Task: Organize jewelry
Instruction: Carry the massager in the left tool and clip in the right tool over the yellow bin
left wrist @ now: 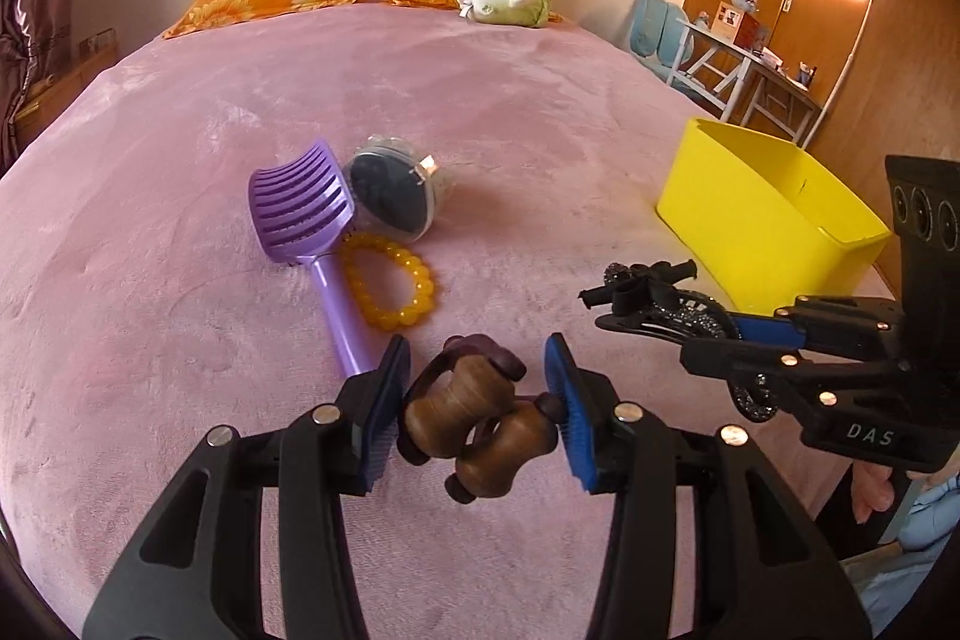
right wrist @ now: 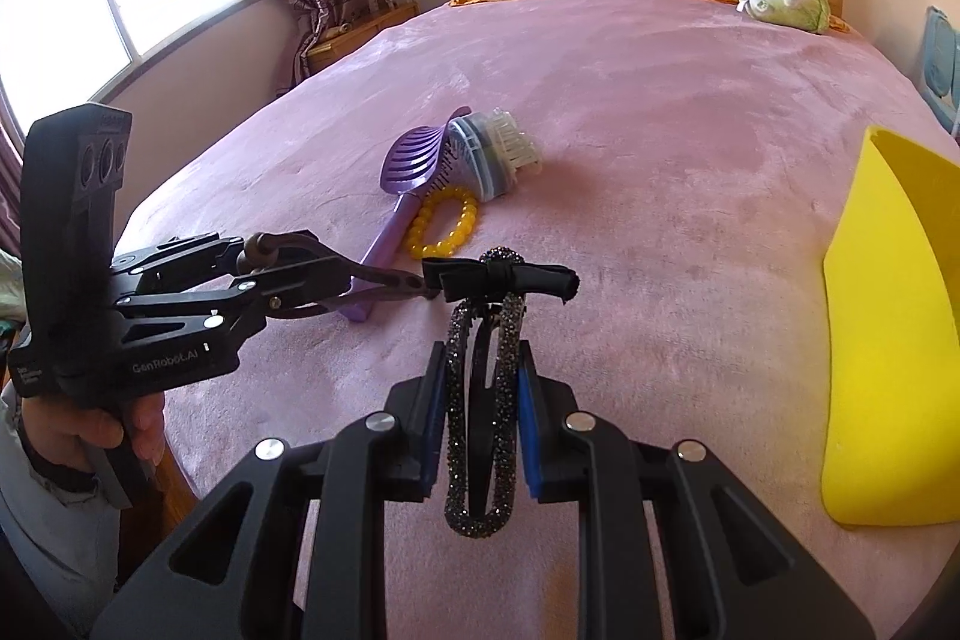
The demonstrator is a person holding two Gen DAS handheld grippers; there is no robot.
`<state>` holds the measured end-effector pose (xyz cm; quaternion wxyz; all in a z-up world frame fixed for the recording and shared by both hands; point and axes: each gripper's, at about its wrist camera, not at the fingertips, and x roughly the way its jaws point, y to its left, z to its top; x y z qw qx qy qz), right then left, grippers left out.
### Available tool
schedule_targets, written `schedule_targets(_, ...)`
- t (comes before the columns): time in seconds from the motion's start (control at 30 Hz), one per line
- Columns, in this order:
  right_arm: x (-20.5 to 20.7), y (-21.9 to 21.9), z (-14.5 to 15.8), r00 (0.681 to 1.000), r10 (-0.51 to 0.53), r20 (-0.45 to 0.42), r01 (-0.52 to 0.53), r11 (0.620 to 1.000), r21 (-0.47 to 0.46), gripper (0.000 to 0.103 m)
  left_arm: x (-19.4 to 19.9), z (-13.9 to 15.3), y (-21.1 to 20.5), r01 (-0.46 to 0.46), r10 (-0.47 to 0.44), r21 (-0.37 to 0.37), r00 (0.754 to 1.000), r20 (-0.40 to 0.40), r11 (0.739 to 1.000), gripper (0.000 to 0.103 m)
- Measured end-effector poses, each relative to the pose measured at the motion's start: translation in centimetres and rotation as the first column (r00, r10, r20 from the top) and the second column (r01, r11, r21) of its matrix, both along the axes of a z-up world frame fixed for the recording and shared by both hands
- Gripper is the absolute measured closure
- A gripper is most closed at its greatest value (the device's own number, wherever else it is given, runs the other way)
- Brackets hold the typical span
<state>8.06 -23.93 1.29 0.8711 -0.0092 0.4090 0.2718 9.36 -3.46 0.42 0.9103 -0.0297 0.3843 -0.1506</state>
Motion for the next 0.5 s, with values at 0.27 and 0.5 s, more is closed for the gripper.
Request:
schedule_targets(0.27,-0.8,-2.4,0.8,0.999,-0.03,0.016,0.03,0.998,0.048,0.08,-0.6,2.4,-1.8,0.019,-0.019,0.005,0.999,0.05,1.0,0.057)
schedule_targets(0.5,-1.3,-3.4,1.1,0.999,-0.035,0.021,0.033,0.997,0.076,0.08,-0.9,3.6,-3.7,0.05,-0.051,0.024,0.996,0.068,0.998,0.057)
